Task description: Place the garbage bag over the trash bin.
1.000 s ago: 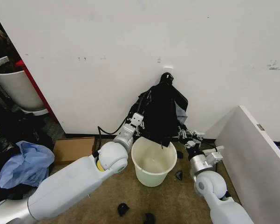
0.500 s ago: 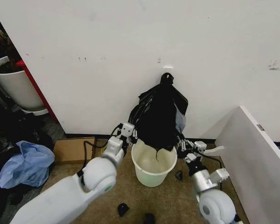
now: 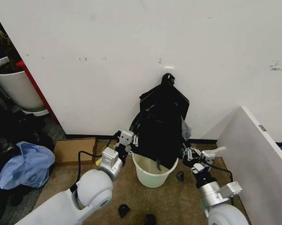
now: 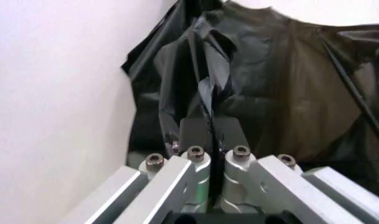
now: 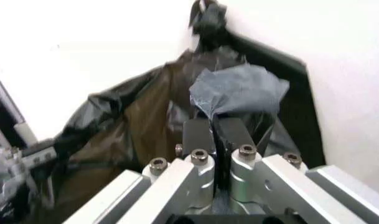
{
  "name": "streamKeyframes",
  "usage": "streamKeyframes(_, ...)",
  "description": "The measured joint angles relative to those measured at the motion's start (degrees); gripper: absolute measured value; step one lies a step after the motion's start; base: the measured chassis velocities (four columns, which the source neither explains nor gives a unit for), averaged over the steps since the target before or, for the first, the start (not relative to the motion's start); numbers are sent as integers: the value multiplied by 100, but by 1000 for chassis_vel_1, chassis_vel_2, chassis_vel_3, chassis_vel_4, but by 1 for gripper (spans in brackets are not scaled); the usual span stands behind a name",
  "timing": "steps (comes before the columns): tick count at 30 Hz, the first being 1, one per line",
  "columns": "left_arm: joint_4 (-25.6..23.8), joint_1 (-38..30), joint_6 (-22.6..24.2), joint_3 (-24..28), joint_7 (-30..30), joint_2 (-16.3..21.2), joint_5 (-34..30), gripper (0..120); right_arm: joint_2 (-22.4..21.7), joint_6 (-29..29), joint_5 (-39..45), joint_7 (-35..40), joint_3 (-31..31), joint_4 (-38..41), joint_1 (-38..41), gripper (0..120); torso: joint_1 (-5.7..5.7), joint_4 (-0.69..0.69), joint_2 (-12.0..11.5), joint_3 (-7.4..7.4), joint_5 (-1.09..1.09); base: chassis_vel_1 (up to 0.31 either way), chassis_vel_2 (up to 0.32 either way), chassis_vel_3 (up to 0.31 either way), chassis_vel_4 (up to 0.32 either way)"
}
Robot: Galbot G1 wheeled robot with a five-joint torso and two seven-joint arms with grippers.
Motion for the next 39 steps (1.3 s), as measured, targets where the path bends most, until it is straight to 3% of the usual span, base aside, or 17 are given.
streamKeyframes(10,64,-100,8,225,-100,-363,-314,0,-5,-236,230,151,69,520,-14,0,0,0,-1,0,-2,0,0,0,0)
streamKeyframes(16,-37,152,61,237,-186,-366,-465,0,53,-347,285,205,-106,648,-198,0,0,0,-1,0,-1,0,0,0,0)
streamKeyframes(24,47,307,45,170,-193,-393,-288,0,212,-339,307,208,-302,374,-189,0,0,0,-1,0,-2,0,0,0,0)
streamKeyframes(33,-81,406,-42,-406,-162,-108,-154,0,599,-370,560,147,-658,-73,378,0,0,1,-1,0,-1,0,0,0,0)
streamKeyframes(39,247,748,-222,-458,-86,-281,338,0,742,-129,511,-29,-733,-687,450,0,1,0,0,0,-1,0,0,0,0)
